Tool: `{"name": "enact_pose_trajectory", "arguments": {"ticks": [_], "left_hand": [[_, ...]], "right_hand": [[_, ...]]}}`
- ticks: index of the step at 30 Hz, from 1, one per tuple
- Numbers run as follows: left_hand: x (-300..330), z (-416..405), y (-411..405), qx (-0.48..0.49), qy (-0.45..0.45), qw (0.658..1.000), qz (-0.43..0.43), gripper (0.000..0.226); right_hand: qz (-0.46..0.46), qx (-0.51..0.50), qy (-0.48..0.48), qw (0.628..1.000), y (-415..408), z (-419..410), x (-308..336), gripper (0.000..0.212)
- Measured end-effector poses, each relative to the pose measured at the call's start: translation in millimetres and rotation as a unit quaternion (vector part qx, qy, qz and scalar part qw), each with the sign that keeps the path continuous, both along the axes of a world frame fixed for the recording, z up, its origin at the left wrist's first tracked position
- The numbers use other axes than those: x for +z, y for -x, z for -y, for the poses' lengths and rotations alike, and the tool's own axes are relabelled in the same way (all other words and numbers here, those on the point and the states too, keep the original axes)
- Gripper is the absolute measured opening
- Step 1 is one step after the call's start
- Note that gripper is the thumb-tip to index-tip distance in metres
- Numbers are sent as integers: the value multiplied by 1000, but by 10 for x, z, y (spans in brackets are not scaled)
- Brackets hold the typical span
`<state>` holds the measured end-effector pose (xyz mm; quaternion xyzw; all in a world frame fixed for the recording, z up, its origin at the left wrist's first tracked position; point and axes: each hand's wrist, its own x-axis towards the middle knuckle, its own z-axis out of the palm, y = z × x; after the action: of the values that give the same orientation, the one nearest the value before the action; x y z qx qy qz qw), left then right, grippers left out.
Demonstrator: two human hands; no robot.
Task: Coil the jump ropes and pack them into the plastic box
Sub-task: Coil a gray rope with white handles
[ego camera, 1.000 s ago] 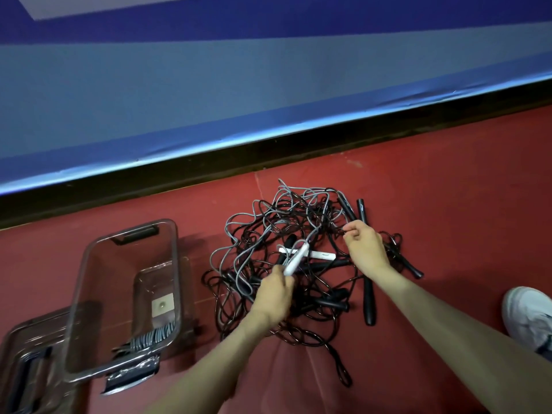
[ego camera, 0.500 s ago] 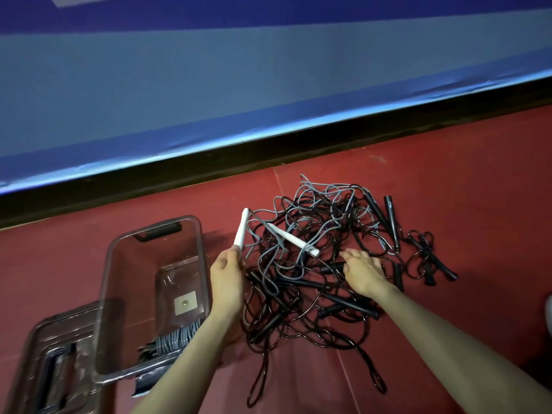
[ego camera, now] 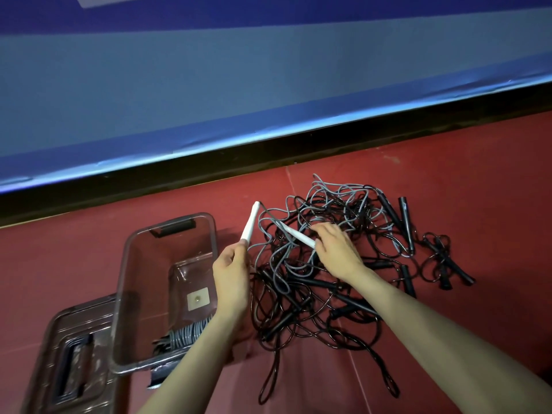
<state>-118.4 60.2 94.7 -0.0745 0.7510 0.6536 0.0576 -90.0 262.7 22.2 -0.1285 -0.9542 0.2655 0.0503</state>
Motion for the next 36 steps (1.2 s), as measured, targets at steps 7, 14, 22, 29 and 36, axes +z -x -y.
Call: {"name": "enact_pose_trajectory", "arguments": {"ticks": [7, 14, 22, 29, 36], "left_hand": [[20, 38, -5, 7, -19, 1000, -5, 27], [144, 43, 97, -12, -7, 1000, -20, 32], [1039, -83, 76, -55, -29, 993, -101, 29], [2188, -143, -225, -86, 41, 983, -158, 27], [2760, -97, -540, -112, 24, 972, -207, 22]], "right_hand": [[187, -16, -41, 981, 241, 180, -117, 43], [95, -86, 38, 991, 174, 123, 76, 19], [-74, -93, 163, 979, -182, -180, 1483, 13], [-79, -98, 136, 983, -775, -423, 3039, 15], [-135, -99, 227, 959, -1307, -309, 3981, 9]]}}
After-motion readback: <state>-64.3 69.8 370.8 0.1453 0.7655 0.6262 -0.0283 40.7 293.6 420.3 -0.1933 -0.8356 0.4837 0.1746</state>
